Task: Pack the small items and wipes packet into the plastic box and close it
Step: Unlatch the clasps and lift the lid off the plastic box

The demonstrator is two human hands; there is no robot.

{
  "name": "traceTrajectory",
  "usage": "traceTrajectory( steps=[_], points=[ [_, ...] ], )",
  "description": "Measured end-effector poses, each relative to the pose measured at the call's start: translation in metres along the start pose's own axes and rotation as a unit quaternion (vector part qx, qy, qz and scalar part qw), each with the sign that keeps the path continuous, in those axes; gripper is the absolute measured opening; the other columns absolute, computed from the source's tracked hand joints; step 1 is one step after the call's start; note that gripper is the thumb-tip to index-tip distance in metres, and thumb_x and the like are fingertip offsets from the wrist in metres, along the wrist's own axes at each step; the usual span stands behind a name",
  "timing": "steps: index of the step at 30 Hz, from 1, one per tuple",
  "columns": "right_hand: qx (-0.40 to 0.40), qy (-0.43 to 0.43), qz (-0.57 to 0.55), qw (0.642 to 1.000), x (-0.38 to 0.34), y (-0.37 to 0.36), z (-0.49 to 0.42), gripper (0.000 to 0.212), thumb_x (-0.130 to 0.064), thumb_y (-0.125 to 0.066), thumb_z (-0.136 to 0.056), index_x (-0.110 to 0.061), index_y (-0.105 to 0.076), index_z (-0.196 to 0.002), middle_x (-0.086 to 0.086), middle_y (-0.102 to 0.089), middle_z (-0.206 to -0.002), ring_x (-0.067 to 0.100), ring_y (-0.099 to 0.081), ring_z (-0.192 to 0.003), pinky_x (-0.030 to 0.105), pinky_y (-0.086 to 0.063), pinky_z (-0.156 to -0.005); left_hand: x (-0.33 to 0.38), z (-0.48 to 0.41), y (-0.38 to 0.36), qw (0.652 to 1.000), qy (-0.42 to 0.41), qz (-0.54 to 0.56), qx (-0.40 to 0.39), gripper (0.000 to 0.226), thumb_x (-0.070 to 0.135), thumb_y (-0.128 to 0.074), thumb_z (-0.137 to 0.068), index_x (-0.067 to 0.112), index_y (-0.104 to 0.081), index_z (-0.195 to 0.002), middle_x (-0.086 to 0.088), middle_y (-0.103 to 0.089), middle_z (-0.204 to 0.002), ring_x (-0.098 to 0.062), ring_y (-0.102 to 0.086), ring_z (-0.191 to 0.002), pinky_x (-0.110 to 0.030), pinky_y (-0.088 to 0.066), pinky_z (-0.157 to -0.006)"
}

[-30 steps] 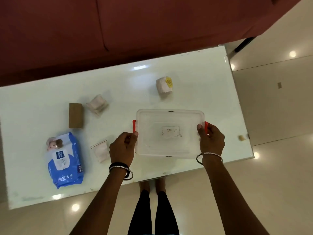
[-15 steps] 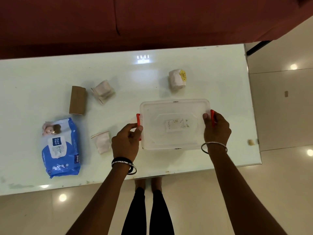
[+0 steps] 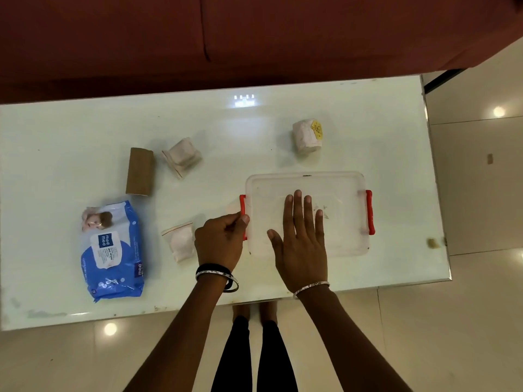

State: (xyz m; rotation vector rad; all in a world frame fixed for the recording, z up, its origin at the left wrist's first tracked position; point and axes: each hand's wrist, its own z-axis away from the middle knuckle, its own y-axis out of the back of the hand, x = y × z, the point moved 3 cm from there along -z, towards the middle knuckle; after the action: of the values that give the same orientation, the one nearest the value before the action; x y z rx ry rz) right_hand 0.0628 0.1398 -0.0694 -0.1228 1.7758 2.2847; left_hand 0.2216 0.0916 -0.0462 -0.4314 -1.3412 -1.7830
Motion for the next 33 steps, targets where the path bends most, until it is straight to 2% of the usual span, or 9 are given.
traceTrajectory(
  steps=[7,14,16,18,21,23,26,29,33],
  points=[
    [-0.003,0.001,0.018,1.0,-0.002,-0.001,-0.001,0.073,-0.056,-0.015,-0.101,-0.013,-0.005,-0.159,0.007,0.003,-0.168,0.025,0.004,-0.155,0.048,-0.01,-0.126,-0.003,-0.005,0.0,0.999,0.009,-0.048,-0.018,0.03,0.033,-0.058,-0.092,0.012,-0.076,-0.082,-0.004,-0.073,-0.067,-0.021,-0.07,-0.064,-0.029,-0.056,-0.068],
    [-0.006,0.021,-0.078,0.997,-0.001,0.008,-0.005,0.072,-0.052,-0.031,-0.101,-0.013,-0.013,-0.158,0.005,-0.002,-0.167,0.022,0.002,-0.155,0.043,-0.002,-0.127,-0.025,-0.017,-0.009,0.987,0.129,0.077,-0.058,0.019,0.019,-0.06,-0.092,0.007,-0.074,-0.096,-0.006,-0.07,-0.078,-0.025,-0.072,-0.076,-0.038,-0.062,-0.066],
    [0.053,-0.005,-0.206,0.977,0.012,0.02,-0.004,0.056,-0.036,-0.046,-0.102,-0.013,-0.038,-0.151,0.005,-0.029,-0.162,0.019,-0.02,-0.153,0.04,-0.017,-0.126,-0.032,-0.018,-0.012,0.975,0.166,0.13,-0.066,0.015,0.018,-0.062,-0.091,0.01,-0.074,-0.093,-0.004,-0.071,-0.076,-0.023,-0.072,-0.075,-0.035,-0.062,-0.061],
    [0.205,-0.088,-0.242,0.944,0.039,0.036,0.002,0.036,-0.023,-0.054,-0.099,-0.013,-0.06,-0.133,0.004,-0.06,-0.14,0.017,-0.049,-0.135,0.034,-0.037,-0.115,-0.037,-0.019,-0.014,0.968,0.188,0.155,-0.066,0.012,0.016,-0.063,-0.09,0.011,-0.073,-0.092,-0.002,-0.07,-0.074,-0.021,-0.071,-0.072,-0.032,-0.062,-0.056],
    [0.322,-0.281,-0.207,0.88,0.084,0.05,0.006,0.029,-0.022,-0.055,-0.099,-0.01,-0.063,-0.125,0.006,-0.065,-0.123,0.024,-0.058,-0.115,0.034,-0.041,-0.102,-0.039,-0.021,-0.016,0.962,0.195,0.18,-0.072,0.009,0.015,-0.063,-0.09,0.013,-0.071,-0.091,-0.008,-0.07,-0.078,-0.025,-0.07,-0.074,-0.035,-0.062,-0.058],
    [0.272,-0.355,-0.27,0.853,0.106,0.046,0.001,0.032,-0.027,-0.05,-0.102,-0.01,-0.062,-0.125,0.009,-0.065,-0.122,0.028,-0.061,-0.111,0.038,-0.046,-0.097,-0.039,-0.02,-0.017,0.962,0.193,0.18,-0.075,0.01,0.016,-0.061,-0.091,0.013,-0.07,-0.092,-0.012,-0.071,-0.083,-0.027,-0.07,-0.077,-0.04,-0.062,-0.063],
    [0.157,-0.349,-0.348,0.856,0.127,0.035,-0.009,0.044,-0.037,-0.035,-0.106,-0.007,-0.067,-0.104,0.013,-0.073,-0.1,0.035,-0.067,-0.092,0.041,-0.052,-0.078,-0.038,-0.018,-0.019,0.965,0.189,0.166,-0.074,0.01,0.017,-0.06,-0.092,0.013,-0.069,-0.089,-0.013,-0.071,-0.086,-0.027,-0.07,-0.078,-0.038,-0.062,-0.059],
    [0.136,-0.307,-0.276,0.901,0.134,0.034,-0.012,0.047,-0.034,-0.03,-0.107,-0.009,-0.067,-0.095,0.003,-0.075,-0.085,0.031,-0.07,-0.078,0.032,-0.046,-0.063,-0.036,-0.018,-0.022,0.964,0.201,0.159,-0.077,0.011,0.018,-0.058,-0.093,0.015,-0.067,-0.088,-0.012,-0.07,-0.087,-0.028,-0.07,-0.079,-0.032,-0.061,-0.052],
    [0.132,-0.297,-0.156,0.933,0.131,0.031,-0.02,0.038,-0.026,-0.031,-0.106,-0.005,-0.063,-0.099,0.015,-0.073,-0.078,0.04,-0.066,-0.071,0.035,-0.046,-0.062,-0.038,-0.021,-0.028,0.956,0.234,0.154,-0.087,0.015,0.02,-0.056,-0.094,0.012,-0.069,-0.093,-0.016,-0.071,-0.096,-0.035,-0.07,-0.085,-0.046,-0.061,-0.067]
  ],
)
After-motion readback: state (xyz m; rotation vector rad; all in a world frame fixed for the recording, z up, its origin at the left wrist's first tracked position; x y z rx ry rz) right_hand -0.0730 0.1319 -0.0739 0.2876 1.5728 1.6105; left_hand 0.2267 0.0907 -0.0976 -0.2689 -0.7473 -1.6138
